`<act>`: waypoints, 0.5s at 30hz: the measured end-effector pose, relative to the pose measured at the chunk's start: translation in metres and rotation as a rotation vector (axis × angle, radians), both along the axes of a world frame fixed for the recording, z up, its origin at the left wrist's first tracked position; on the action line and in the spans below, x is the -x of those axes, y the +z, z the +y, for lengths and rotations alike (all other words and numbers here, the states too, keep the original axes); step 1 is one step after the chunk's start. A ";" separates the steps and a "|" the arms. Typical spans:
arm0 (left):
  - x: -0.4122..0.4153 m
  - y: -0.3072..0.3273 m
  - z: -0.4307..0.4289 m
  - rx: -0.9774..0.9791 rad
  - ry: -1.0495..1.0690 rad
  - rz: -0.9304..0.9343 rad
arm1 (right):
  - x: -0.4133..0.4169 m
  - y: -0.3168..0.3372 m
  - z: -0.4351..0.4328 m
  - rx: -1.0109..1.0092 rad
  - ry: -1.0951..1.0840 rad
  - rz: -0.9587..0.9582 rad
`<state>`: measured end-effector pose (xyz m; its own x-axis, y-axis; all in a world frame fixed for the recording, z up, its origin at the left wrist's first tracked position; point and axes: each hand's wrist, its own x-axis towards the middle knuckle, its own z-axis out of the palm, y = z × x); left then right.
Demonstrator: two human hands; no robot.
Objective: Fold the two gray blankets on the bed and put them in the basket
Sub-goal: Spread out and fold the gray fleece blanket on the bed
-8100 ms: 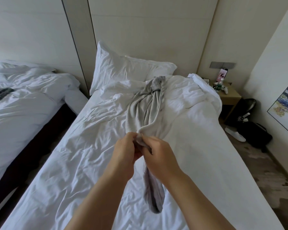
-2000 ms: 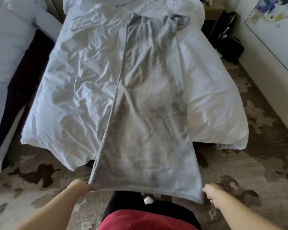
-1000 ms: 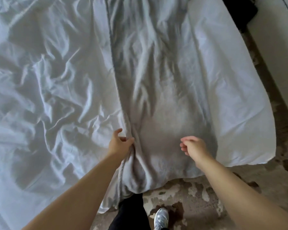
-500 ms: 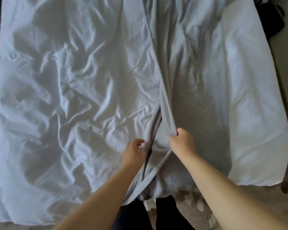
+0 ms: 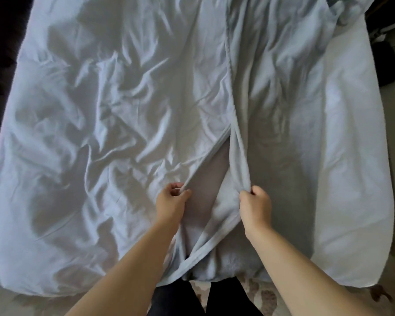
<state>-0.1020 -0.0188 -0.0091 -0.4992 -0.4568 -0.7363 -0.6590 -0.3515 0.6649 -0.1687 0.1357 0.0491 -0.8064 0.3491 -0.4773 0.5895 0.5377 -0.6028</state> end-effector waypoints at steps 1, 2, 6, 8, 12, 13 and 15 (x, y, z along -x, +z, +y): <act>-0.003 0.000 -0.003 0.001 0.004 0.032 | -0.001 -0.001 -0.006 0.064 0.017 -0.002; -0.005 -0.001 -0.003 0.010 -0.026 0.056 | -0.003 -0.001 -0.014 0.177 0.079 -0.047; 0.000 0.002 0.006 -0.095 -0.134 0.040 | -0.007 -0.015 -0.022 0.344 0.442 -0.335; 0.006 0.002 0.011 -0.176 -0.128 -0.062 | 0.000 -0.023 0.001 0.094 0.523 -0.285; 0.014 -0.001 0.021 -0.025 -0.204 -0.127 | 0.025 -0.032 0.092 -0.256 0.337 -0.283; 0.016 -0.003 0.025 0.000 -0.219 -0.129 | 0.030 -0.034 0.119 -0.344 0.291 -0.279; 0.019 -0.005 0.033 0.018 -0.221 -0.150 | 0.034 -0.040 0.170 -0.516 0.173 -0.281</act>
